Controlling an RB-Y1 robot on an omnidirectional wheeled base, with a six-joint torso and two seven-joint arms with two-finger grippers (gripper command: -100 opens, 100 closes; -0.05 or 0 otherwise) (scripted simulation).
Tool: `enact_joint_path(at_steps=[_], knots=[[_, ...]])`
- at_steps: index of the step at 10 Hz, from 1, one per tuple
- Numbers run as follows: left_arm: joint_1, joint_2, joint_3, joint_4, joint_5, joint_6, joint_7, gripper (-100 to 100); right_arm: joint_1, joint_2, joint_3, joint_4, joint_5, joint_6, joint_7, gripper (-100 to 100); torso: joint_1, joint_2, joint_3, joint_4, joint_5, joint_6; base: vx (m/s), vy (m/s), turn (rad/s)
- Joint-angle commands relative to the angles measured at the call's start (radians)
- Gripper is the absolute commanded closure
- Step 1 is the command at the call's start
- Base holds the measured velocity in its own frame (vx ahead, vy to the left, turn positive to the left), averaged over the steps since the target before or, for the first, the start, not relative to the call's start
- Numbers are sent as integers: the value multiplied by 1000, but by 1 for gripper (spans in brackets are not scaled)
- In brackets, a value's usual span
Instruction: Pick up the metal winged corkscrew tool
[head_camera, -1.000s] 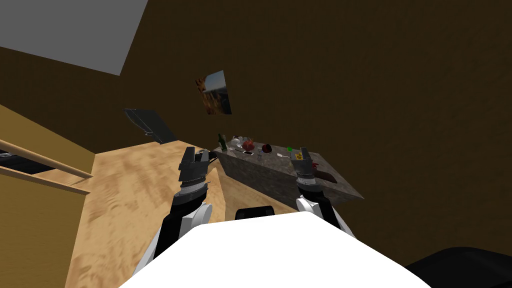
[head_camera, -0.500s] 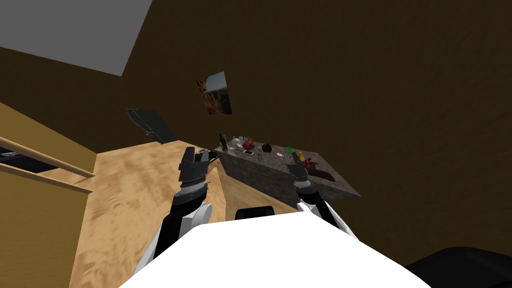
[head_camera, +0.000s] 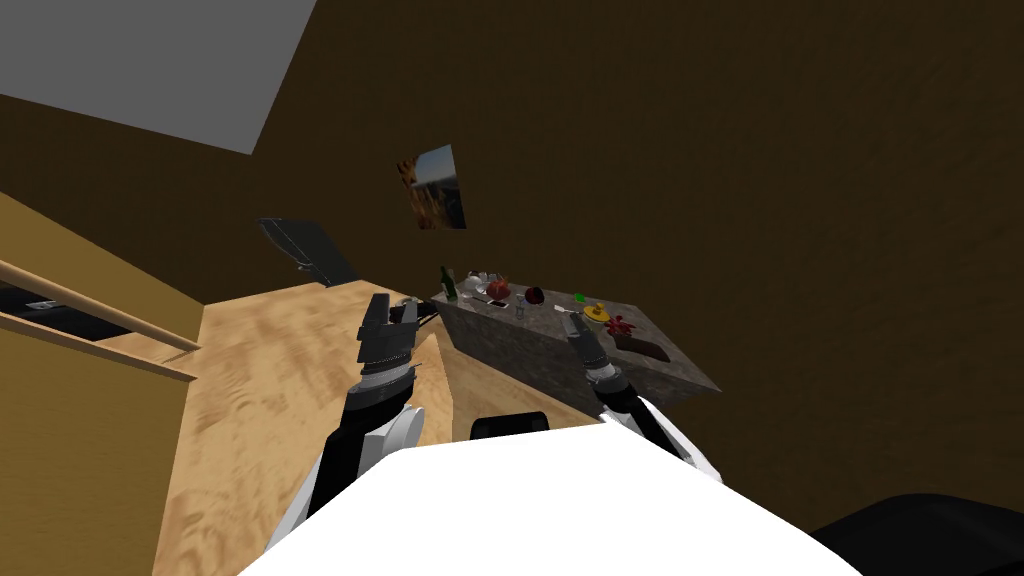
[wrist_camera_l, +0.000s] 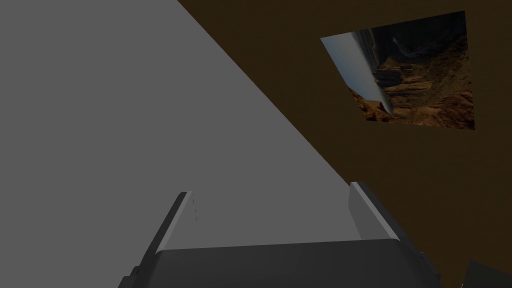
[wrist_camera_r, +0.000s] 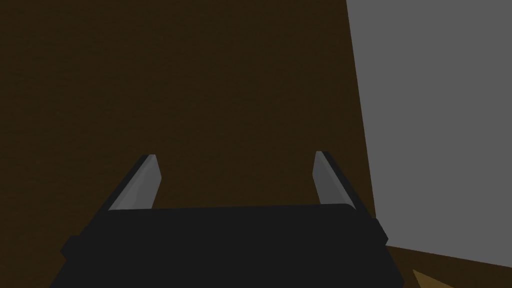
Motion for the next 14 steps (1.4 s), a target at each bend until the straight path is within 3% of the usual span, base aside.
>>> enact_joint_path(at_steps=[1, 14], knots=[[0, 0, 0, 0, 0, 0, 0, 0, 5, -31, 14, 14, 7, -7, 1, -100, 0, 0, 0, 0, 0, 0, -18, 5, 23], [0, 0, 0, 0, 0, 0, 0, 0, 6, -407, 138, 206, 86, -16, -43, -100, 1, -1, -1, 0, 0, 0, -10, 13, 68]])
